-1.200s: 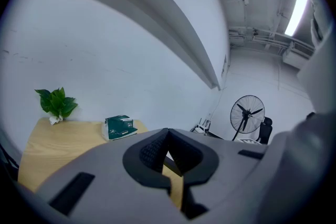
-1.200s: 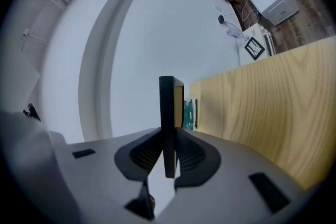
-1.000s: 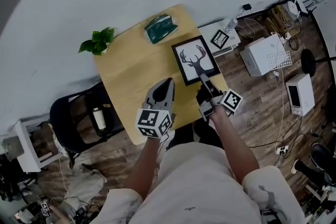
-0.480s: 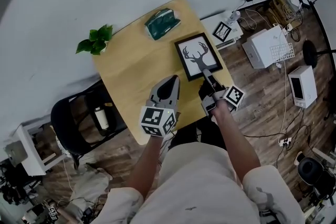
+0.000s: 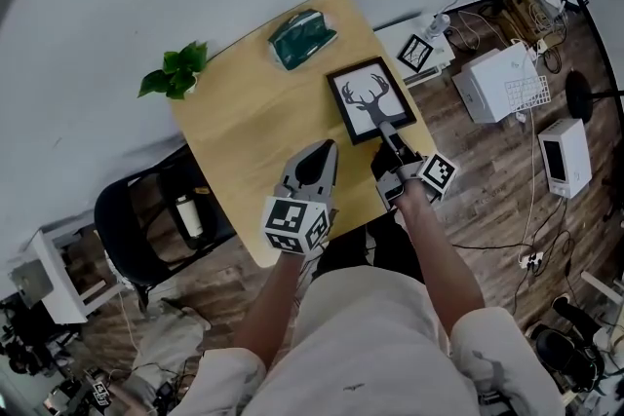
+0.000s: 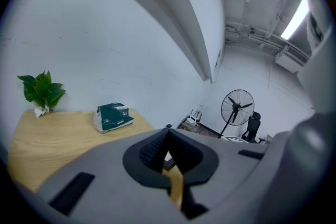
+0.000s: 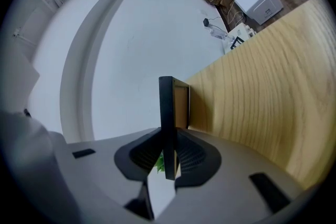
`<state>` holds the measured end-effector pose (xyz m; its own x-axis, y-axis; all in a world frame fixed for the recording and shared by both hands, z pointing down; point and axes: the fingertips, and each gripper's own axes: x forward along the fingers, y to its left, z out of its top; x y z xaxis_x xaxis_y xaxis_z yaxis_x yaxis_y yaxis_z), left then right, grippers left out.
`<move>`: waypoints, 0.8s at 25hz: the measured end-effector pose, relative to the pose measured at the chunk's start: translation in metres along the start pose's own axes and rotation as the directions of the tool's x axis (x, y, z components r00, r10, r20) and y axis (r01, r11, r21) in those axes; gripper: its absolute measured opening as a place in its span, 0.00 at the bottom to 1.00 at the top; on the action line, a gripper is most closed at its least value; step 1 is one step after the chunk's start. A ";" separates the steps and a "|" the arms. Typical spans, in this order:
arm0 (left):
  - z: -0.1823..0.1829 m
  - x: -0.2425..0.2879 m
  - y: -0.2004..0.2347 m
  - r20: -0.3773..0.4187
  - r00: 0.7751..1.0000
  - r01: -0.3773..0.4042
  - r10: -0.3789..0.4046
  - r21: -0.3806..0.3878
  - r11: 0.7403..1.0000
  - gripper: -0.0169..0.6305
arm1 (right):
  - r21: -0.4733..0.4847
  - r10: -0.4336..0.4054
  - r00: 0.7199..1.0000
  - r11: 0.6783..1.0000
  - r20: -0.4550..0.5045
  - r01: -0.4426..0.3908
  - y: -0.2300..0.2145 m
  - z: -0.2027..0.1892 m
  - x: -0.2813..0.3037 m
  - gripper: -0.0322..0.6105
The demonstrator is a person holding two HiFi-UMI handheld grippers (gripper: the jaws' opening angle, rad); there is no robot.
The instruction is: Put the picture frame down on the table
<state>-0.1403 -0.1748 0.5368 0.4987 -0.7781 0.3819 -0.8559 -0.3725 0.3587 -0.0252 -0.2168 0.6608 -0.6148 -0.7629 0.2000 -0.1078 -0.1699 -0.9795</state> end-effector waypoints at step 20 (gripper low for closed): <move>-0.004 0.002 -0.001 -0.005 1.000 -0.006 0.006 0.004 1.000 0.04 | 0.073 -0.015 1.000 0.997 0.027 0.013 -0.010 0.007 -0.001 0.17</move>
<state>-0.1382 -0.1739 0.5410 0.4945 -0.7779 0.3878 -0.8593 -0.3704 0.3528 -0.0184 -0.2190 0.6705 -0.5919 -0.7767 0.2155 -0.0587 -0.2251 -0.9726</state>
